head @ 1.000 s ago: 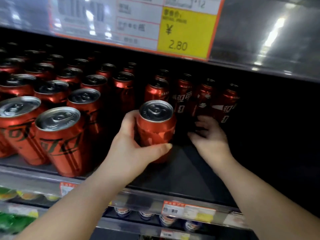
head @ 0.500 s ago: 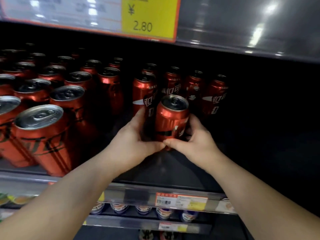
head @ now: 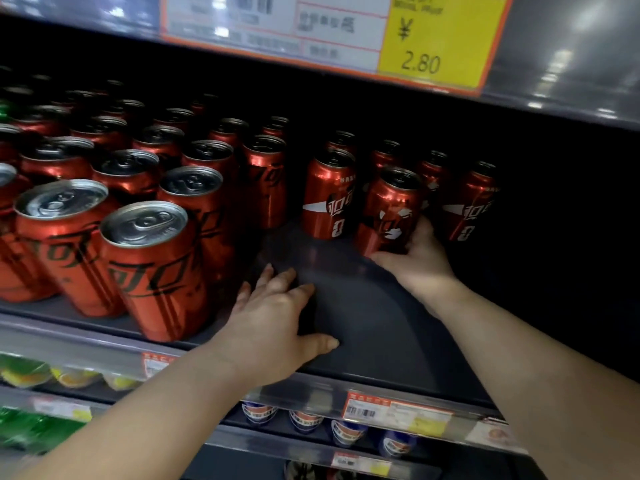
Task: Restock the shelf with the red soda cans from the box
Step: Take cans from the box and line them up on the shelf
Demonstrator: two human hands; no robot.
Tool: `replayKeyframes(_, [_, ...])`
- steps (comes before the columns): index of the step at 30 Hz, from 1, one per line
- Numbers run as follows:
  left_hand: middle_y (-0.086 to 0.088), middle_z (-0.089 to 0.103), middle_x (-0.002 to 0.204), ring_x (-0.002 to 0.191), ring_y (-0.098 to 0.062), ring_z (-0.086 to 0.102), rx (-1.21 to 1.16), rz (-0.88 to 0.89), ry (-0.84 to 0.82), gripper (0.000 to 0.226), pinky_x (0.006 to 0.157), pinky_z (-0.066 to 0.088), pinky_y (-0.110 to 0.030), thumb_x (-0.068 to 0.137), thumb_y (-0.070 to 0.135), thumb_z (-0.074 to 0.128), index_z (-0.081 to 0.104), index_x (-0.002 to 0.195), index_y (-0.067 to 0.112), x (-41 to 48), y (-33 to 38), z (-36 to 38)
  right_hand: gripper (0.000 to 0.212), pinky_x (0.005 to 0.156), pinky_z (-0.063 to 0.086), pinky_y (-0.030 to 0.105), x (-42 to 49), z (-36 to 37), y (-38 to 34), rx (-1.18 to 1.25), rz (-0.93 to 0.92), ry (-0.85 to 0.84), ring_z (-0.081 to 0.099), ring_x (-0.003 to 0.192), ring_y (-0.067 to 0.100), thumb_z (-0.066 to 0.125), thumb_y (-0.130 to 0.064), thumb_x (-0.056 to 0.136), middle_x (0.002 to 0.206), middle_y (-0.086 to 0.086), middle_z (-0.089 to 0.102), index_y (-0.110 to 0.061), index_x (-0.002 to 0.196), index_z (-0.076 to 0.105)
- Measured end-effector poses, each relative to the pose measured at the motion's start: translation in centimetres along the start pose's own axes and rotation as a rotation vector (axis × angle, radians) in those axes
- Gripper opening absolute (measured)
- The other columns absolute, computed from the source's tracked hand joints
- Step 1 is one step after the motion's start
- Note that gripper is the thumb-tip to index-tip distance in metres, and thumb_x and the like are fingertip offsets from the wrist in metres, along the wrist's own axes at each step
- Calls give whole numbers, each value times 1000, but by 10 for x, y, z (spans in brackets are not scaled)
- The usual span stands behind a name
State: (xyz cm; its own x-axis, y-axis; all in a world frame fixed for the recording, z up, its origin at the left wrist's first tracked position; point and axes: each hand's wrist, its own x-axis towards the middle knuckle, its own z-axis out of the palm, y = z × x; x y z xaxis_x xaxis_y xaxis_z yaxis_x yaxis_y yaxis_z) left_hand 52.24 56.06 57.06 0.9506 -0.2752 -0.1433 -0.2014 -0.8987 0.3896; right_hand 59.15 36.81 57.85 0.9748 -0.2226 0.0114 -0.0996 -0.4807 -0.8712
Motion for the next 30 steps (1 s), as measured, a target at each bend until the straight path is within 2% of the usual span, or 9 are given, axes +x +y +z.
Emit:
replayKeyframes(3, [5,-1,159,146,-19,-13,-12,1,9,81,117,-5,-41,83,57,54,17,149,28,-1,1,-1,79,97,44,34,8,3,0,-19,-20,34,53,118,19,81,-19,70,129,0,55,-22,135,37])
replayKeyframes(8, [5,0,159,146,-18,-12,-28,8,15,80,117,-5,-41,83,56,55,19,149,28,-1,0,-1,69,91,45,32,19,8,-6,-16,-18,56,56,115,21,79,-15,73,123,2,58,-19,130,40])
replayKeyframes(13, [5,0,159,146,-18,-13,-23,14,19,81,117,-5,-40,83,57,55,18,149,28,-1,0,0,71,89,42,30,20,6,-5,-38,-11,51,54,117,20,79,-17,73,125,1,57,-20,132,39])
replayKeyframes(20, [5,2,159,146,-18,-11,-34,20,27,81,117,-4,-40,81,57,56,21,148,28,1,-2,0,72,98,44,36,20,7,-5,-44,-4,52,53,119,22,79,-18,73,128,3,56,-21,133,39])
replayKeyframes(25, [4,6,159,146,-17,-8,-40,28,59,80,117,-2,-39,80,56,58,24,147,28,1,-3,2,81,100,41,34,11,7,-5,-101,-5,86,49,125,24,77,-27,75,137,5,50,-18,141,32])
replayKeyframes(28, [4,14,157,147,-17,1,-31,42,123,78,118,4,-38,79,58,59,30,145,28,0,-4,2,80,105,40,37,-7,0,-5,-176,-6,82,43,129,24,72,-31,80,142,4,41,-21,145,26])
replayKeyframes(30, [4,30,152,143,-18,19,-53,47,229,70,116,17,-34,80,59,57,42,139,26,-4,-5,4,71,105,39,38,-27,-5,-4,-274,-42,88,42,129,26,66,-32,84,142,5,43,-21,144,30])
